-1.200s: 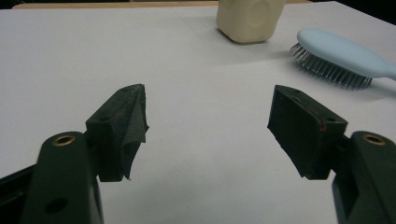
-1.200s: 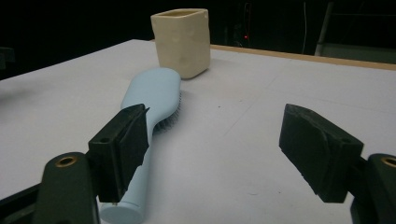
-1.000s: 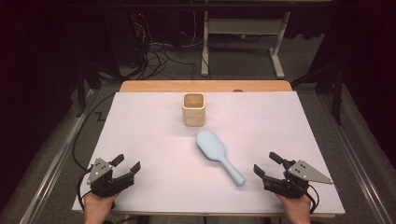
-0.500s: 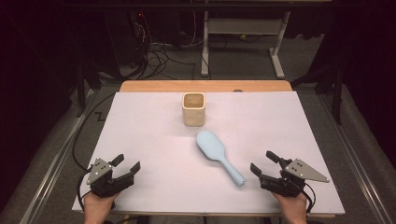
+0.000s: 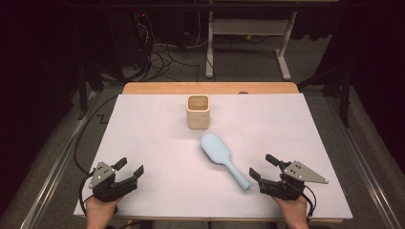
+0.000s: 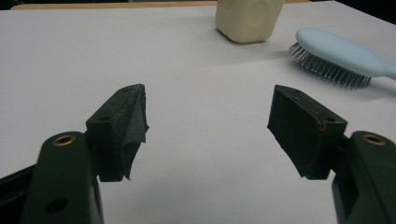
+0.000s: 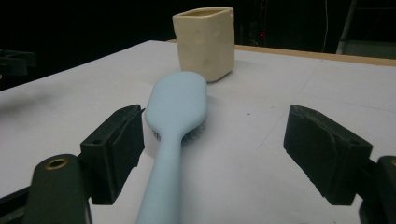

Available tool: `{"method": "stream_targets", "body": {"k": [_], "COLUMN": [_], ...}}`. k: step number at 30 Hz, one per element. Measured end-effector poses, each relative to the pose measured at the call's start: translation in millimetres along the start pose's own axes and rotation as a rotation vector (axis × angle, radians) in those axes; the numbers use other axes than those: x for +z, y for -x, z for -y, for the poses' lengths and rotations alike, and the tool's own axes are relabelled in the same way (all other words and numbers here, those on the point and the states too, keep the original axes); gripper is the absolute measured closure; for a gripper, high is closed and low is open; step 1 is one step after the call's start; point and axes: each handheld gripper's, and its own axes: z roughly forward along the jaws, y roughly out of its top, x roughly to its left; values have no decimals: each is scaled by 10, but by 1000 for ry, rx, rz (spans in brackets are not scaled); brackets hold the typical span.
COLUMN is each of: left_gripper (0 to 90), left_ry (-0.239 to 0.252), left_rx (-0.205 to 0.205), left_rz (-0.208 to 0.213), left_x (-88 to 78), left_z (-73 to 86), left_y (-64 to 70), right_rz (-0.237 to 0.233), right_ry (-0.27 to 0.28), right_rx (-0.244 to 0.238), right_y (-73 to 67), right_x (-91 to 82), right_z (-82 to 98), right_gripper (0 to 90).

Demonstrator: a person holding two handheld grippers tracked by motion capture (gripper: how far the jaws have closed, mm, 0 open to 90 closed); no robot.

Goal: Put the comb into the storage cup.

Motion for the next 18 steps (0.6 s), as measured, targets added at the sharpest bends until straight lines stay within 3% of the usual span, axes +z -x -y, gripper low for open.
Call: {"method": "stream_targets", "body": {"k": [12,18], "left_gripper": [286,286], "left_ry": [0,1], "left_rx": [0,0], "left_rz": [2,2], "left_x": [1,-4], "left_z": [0,0], "left_y": [1,3], "right_rz": [-54,-84], "right_ry": [-16,-17], "right_rx": [-23,-8], "right_y": [-157,-219], "right_x": [180,247], "right_z": [-12,-17], "right_gripper": [207,207]}}
